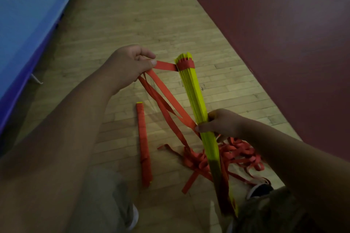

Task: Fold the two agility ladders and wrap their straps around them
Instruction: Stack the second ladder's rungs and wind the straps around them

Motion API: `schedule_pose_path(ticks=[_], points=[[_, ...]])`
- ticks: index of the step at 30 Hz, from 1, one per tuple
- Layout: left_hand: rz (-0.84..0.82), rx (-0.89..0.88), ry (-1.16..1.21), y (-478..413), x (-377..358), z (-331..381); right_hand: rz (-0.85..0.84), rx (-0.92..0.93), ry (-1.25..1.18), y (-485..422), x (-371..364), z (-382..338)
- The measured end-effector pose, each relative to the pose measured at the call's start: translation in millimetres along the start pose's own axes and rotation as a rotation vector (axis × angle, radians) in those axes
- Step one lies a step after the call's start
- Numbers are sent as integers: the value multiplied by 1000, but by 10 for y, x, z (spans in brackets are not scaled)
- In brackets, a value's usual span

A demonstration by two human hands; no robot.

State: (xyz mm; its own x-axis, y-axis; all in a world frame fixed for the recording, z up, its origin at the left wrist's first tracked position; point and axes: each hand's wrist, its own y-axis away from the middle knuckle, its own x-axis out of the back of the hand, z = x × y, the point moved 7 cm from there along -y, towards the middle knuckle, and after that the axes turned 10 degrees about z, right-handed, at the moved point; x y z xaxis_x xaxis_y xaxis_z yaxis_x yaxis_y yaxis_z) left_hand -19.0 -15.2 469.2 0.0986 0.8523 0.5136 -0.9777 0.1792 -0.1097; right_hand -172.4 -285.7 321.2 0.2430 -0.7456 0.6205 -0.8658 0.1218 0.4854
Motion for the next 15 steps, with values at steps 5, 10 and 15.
schedule_pose_path(ticks=[5, 10, 15], points=[[29, 6, 10, 15, 6, 39, 78, 36, 40, -22, 29, -19], [52, 29, 29, 10, 32, 38, 121, 48, -29, -20, 61, -61], [75, 42, 31, -7, 51, 14, 129, 91, -122, 48, 74, -120]])
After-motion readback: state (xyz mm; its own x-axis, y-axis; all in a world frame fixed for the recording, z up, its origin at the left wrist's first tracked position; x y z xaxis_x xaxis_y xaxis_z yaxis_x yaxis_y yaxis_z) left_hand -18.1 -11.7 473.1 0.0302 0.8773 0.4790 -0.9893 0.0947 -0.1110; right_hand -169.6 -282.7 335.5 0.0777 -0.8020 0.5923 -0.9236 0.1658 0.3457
